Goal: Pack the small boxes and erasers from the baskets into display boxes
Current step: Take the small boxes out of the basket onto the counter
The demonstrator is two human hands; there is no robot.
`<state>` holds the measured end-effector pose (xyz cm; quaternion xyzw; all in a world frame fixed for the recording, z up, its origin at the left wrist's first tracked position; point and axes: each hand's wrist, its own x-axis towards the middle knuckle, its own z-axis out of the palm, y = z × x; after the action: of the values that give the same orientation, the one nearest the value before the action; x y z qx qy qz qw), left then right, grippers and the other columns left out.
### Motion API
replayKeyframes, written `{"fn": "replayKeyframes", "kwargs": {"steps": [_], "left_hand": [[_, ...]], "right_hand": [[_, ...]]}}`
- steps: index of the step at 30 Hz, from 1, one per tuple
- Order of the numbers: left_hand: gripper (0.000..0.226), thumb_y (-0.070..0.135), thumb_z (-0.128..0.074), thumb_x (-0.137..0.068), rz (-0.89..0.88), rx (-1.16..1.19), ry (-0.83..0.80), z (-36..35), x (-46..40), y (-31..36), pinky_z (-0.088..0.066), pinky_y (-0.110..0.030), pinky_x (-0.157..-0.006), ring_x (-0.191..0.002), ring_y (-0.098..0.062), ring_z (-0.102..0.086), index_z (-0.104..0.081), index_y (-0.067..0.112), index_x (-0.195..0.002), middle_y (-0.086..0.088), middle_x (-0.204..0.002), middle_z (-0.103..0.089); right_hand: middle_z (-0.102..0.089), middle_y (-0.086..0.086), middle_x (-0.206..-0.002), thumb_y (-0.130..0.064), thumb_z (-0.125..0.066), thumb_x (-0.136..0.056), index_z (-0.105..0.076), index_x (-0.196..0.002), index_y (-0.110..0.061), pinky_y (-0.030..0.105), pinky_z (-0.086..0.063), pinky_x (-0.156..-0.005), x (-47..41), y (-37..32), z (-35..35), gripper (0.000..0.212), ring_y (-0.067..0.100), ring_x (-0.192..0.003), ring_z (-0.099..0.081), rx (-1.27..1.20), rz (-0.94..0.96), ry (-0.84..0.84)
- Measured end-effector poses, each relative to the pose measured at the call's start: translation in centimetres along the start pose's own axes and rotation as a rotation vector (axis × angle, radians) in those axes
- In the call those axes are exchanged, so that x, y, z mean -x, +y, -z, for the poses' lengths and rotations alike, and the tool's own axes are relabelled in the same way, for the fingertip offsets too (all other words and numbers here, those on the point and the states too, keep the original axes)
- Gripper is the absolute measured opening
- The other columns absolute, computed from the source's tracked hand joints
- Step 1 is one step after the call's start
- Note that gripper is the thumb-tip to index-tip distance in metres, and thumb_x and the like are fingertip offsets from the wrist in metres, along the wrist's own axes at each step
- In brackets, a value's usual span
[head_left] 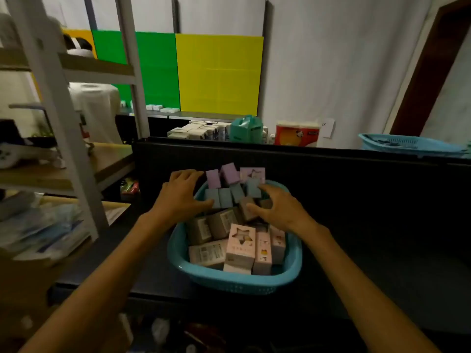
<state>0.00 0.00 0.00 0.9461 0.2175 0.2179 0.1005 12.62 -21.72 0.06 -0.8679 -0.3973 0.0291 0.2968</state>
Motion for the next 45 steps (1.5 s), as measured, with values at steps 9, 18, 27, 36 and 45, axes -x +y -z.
{"fn": "replayKeyframes", "kwargs": {"steps": [9, 18, 27, 36, 45], "left_hand": [[0.077, 0.047, -0.071, -0.076, -0.069, 0.296, -0.004, -2.1, -1.9, -2.2, -0.039, -0.036, -0.100, -0.125, -0.020, -0.042, -0.034, 0.027, -0.141, -0.002, -0.143, -0.040], [0.091, 0.061, -0.065, -0.073, -0.020, 0.271, -0.074, -3.9, -6.4, 0.6, -0.042, -0.046, -0.099, -0.125, -0.027, -0.044, -0.017, 0.034, -0.146, -0.006, -0.144, -0.037], [0.070, 0.065, -0.058, -0.075, -0.091, 0.097, -0.034, -4.4, -8.3, 3.1, -0.048, -0.038, -0.078, -0.104, -0.026, -0.055, -0.033, 0.032, -0.132, -0.005, -0.123, -0.052], [0.065, 0.041, -0.070, -0.078, -0.156, 0.290, -0.057, -4.1, -7.8, 2.4, -0.044, -0.033, -0.084, -0.111, -0.023, -0.053, -0.037, 0.033, -0.133, -0.003, -0.126, -0.052], [0.065, 0.023, -0.075, -0.076, -0.148, 0.507, 0.061, -2.7, -5.9, 2.0, -0.037, -0.020, -0.088, -0.115, -0.015, -0.050, -0.043, 0.022, -0.133, -0.005, -0.129, -0.053]], "right_hand": [[-0.029, -0.002, -0.150, -0.069, -0.058, -0.076, -0.027, -0.145, -0.027, 0.037, -0.035, -0.105, -1.2, -0.9, -2.4, 0.086, 0.020, -0.130, -0.040, 0.259, -0.100, 0.024], [-0.051, -0.005, -0.131, -0.052, -0.066, -0.076, -0.044, -0.129, -0.036, 0.037, -0.048, -0.094, -1.6, 0.7, -1.8, 0.060, 0.015, -0.112, -0.053, 0.176, -0.127, 0.063], [-0.048, -0.008, -0.132, -0.052, -0.065, -0.078, -0.043, -0.129, -0.037, 0.041, -0.047, -0.094, -2.3, 1.6, -1.6, 0.057, 0.014, -0.112, -0.051, 0.227, -0.089, 0.077], [-0.045, -0.008, -0.133, -0.048, -0.063, -0.081, -0.044, -0.127, -0.041, 0.036, -0.047, -0.092, -1.9, 1.9, -1.3, 0.051, 0.016, -0.111, -0.050, 0.230, 0.005, 0.080], [-0.047, -0.012, -0.125, -0.044, -0.066, -0.080, -0.050, -0.122, -0.038, 0.031, -0.048, -0.087, -0.5, 2.2, 0.2, 0.046, 0.009, -0.106, -0.049, 0.083, 0.057, 0.212]]}}
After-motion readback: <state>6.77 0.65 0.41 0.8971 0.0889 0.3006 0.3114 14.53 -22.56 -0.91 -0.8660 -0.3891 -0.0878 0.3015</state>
